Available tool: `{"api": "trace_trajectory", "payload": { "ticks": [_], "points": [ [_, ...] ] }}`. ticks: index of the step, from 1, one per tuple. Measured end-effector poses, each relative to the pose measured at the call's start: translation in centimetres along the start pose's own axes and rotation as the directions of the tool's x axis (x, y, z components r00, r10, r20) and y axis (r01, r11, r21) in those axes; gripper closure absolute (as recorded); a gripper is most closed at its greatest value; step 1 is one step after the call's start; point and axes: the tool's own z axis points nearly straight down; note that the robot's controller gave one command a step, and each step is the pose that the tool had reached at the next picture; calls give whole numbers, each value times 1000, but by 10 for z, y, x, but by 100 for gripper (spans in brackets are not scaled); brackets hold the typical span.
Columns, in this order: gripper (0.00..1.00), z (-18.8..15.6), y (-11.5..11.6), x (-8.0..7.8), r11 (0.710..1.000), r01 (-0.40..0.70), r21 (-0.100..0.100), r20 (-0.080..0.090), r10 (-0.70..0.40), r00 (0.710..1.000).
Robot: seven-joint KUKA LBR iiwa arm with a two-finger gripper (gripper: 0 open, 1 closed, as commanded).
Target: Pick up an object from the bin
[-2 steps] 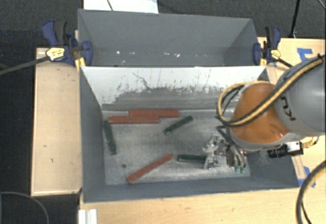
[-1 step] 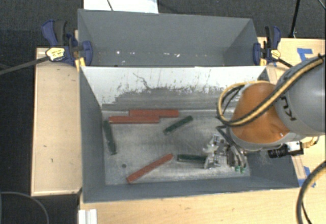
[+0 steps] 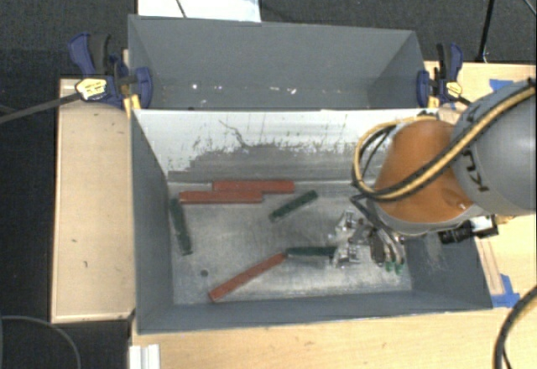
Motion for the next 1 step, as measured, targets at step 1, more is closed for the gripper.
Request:
{"api": "trace_trajectory", "payload": {
  "ticks": [1],
  "points": [
    [100, -100, -68, -41, 995, 97, 0, -7, -97, 995]
  ]
}}
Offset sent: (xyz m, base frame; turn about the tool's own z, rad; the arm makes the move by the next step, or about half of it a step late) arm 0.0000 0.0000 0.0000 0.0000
